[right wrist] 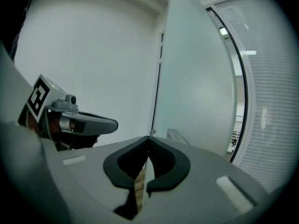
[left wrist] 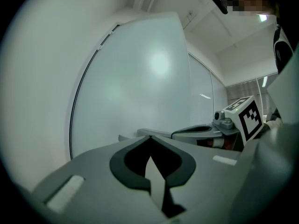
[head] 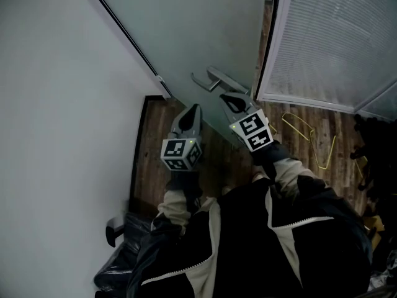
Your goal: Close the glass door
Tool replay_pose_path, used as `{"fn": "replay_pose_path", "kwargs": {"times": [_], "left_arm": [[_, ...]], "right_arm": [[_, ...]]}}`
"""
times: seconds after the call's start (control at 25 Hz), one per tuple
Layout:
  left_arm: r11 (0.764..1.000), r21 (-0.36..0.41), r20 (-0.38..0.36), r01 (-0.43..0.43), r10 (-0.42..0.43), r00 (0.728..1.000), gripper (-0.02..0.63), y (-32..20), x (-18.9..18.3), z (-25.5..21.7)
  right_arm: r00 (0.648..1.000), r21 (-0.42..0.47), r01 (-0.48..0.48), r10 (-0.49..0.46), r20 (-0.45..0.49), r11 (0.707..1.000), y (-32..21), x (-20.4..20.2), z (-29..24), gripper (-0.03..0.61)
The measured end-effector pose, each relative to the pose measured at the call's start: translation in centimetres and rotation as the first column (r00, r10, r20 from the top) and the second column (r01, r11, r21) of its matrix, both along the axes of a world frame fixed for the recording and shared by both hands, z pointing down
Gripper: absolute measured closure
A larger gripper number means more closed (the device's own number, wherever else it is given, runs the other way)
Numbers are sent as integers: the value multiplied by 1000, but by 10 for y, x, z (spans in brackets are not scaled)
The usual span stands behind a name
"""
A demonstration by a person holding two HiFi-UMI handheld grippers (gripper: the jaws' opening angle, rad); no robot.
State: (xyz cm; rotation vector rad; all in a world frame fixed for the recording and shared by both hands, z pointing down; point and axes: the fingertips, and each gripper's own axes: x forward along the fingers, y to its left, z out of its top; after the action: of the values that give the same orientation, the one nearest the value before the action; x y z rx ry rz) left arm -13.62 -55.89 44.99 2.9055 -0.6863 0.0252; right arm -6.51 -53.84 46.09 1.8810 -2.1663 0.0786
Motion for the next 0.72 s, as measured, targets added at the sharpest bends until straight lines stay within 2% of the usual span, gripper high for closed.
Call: {"fn": "replay_pose_path", "kwargs": {"times": [0.08, 0.12, 0.2, 0.28, 0.4, 0.56, 0.64, 0.72], "left_arm": [[1000, -1, -3, -16, 16, 1000, 611, 3, 1, -1], [1000, 3, -4, -23, 23, 1000, 611, 4, 2, -2], [999, 14, -2, -38, 38, 999, 611, 5, 5, -4], [998, 27, 7, -58, 58, 998, 611, 9, 10, -4], [996, 47, 17, -73, 72, 997, 611, 12, 14, -3], [995, 73, 35, -69, 66, 997, 611, 13, 10, 0], [996, 66, 30, -62, 61, 998, 611, 13, 6, 0], [996, 65, 25, -61, 59, 998, 611, 15, 4, 0]], "right_arm": [[981, -33, -19, 12, -195, 999, -2, -1, 1, 574], [946, -54, -29, 10, -324, 998, -4, -1, 4, 574], [843, -87, -41, -12, -538, 995, -14, -2, 9, 572], [744, -126, -54, -44, -667, 991, -24, -1, 16, 550], [615, -196, -73, -111, -781, 978, -36, 2, 33, 476], [409, -249, -118, -181, -894, 961, -55, 9, 47, 335], [331, -273, -145, -213, -919, 951, -65, 16, 54, 297], [268, -291, -166, -241, -933, 942, -73, 23, 60, 293]]}}
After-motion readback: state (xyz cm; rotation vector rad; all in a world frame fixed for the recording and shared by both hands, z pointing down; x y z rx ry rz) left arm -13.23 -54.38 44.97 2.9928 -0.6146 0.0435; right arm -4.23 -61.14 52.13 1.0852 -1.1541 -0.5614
